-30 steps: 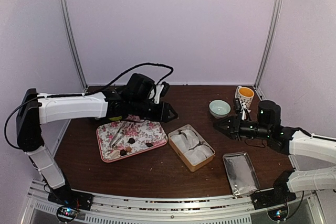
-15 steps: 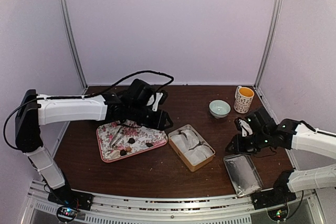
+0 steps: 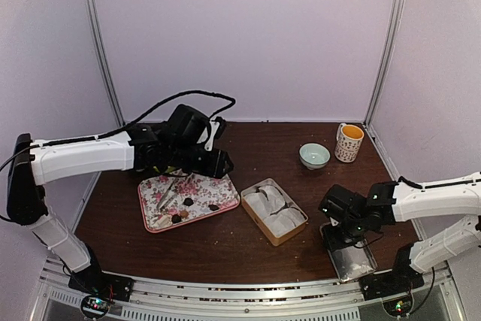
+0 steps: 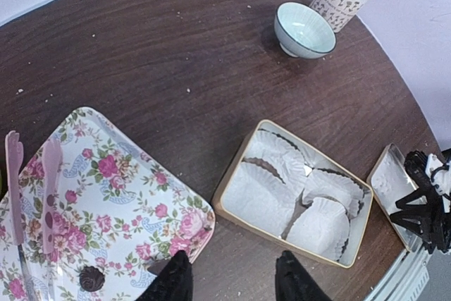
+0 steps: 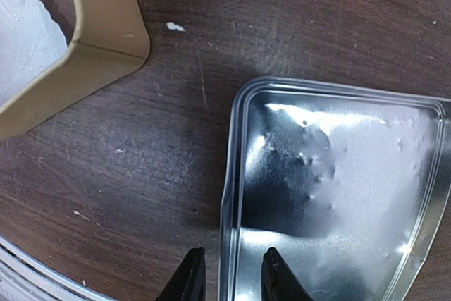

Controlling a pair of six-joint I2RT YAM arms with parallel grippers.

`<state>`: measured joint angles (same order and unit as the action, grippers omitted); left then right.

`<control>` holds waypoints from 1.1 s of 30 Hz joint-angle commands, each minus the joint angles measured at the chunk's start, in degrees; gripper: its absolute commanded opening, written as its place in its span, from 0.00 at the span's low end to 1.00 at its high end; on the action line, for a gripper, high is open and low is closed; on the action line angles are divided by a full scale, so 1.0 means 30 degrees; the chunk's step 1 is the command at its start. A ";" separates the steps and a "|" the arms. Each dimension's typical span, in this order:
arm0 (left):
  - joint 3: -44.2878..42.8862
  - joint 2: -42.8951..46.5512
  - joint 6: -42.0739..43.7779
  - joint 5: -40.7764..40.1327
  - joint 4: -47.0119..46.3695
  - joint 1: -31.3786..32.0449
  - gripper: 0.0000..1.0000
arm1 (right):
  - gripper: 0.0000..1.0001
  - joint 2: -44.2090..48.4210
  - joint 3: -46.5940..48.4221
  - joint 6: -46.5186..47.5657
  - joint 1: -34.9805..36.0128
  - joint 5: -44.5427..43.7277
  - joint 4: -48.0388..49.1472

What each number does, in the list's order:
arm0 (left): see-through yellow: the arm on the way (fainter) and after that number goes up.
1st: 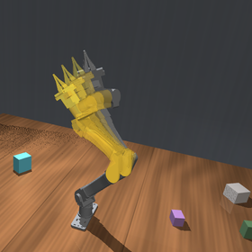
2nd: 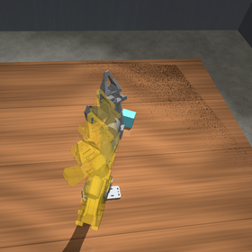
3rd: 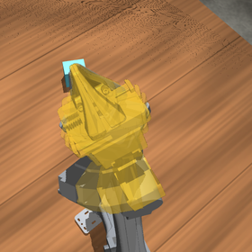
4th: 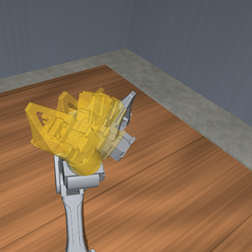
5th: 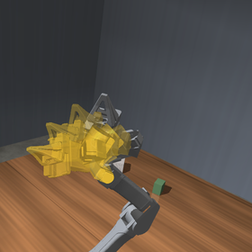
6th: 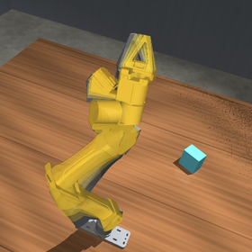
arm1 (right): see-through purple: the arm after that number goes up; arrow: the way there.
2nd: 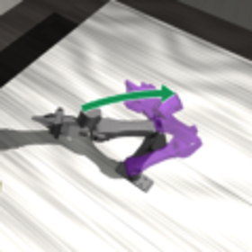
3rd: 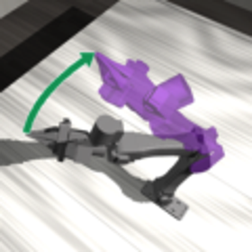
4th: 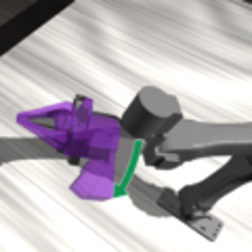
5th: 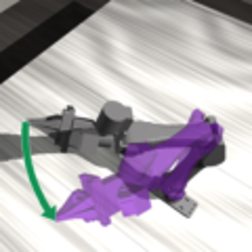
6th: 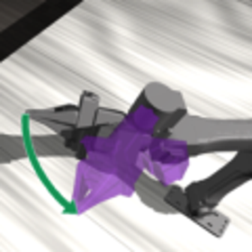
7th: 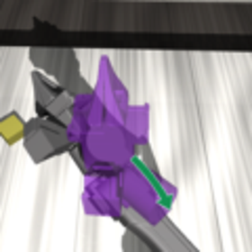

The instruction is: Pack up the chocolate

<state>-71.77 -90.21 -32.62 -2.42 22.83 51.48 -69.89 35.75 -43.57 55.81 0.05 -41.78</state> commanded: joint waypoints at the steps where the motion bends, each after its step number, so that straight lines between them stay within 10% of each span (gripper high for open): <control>1: 0.0309 0.0615 0.0147 -0.0747 0.0062 0.0038 0.43 | 0.29 -0.0746 0.0454 -0.1029 0.0753 -0.1238 0.0016; 10: 0.0317 0.0418 0.0165 -0.0543 0.0106 0.0036 0.43 | 0.27 -0.2416 0.0138 -0.1580 0.1415 -0.0890 0.1160; 16: 0.0163 0.0244 0.0202 -0.0507 0.0271 0.0036 0.43 | 0.06 -0.2967 0.0440 -0.1773 0.1505 -0.1794 0.0748; 33: -0.0258 0.0622 0.0414 0.0439 0.0213 0.0036 0.39 | 0.00 0.7013 0.4465 -0.0053 0.1352 -0.4240 0.0987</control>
<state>-70.96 -89.89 -32.34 -3.42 25.02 51.48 -54.11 47.46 -47.44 60.12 -13.45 -44.45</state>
